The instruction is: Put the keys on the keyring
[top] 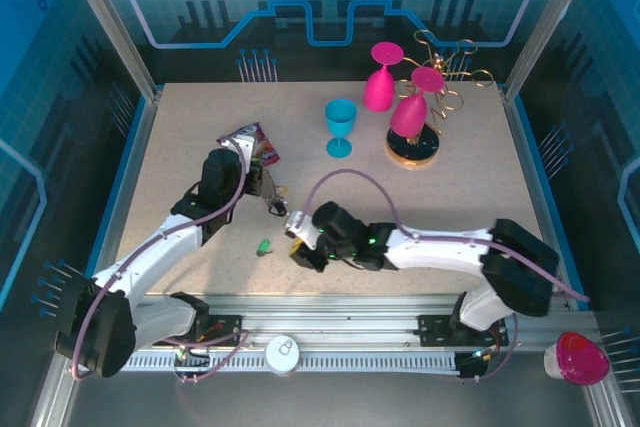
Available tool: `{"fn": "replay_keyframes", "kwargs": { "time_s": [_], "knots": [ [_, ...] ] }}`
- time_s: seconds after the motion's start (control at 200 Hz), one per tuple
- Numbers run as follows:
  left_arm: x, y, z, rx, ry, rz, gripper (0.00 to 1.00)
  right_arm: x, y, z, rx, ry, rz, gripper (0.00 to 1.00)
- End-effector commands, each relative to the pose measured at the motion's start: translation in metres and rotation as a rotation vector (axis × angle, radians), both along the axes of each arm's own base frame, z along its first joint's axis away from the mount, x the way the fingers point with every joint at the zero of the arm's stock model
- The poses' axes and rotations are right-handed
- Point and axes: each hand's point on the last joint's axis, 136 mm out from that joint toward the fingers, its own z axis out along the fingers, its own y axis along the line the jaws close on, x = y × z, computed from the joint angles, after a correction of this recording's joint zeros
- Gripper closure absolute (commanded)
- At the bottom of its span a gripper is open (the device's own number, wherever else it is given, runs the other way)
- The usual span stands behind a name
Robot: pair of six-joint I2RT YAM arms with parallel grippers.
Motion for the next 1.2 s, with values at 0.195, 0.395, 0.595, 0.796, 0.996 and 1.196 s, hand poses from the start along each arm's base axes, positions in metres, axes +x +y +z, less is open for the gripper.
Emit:
{"fn": "replay_keyframes", "kwargs": {
  "time_s": [0.195, 0.395, 0.595, 0.796, 0.996, 1.196],
  "knots": [
    [0.003, 0.012, 0.016, -0.072, -0.079, 0.082, 1.00, 0.012, 0.061, -0.033, -0.026, 0.276, -0.125, 0.79],
    [0.003, 0.010, 0.019, -0.071, -0.096, 0.070, 1.00, 0.015, 0.068, -0.059, -0.128, 0.326, -0.134, 0.78],
    [0.003, 0.010, 0.018, -0.071, -0.096, 0.070, 1.00, 0.021, 0.073, -0.071, -0.148, 0.341, -0.149, 0.79],
    [0.004, 0.009, 0.016, -0.073, -0.090, 0.065, 1.00, 0.022, 0.082, -0.075, -0.115, 0.372, -0.144, 0.81],
    [0.005, 0.008, 0.016, -0.074, -0.091, 0.060, 1.00, 0.024, 0.087, -0.079, -0.109, 0.380, -0.142, 0.83],
    [0.005, 0.007, 0.016, -0.075, -0.090, 0.056, 1.00, 0.028, 0.088, -0.083, -0.111, 0.377, -0.156, 0.84]
  ]
}}
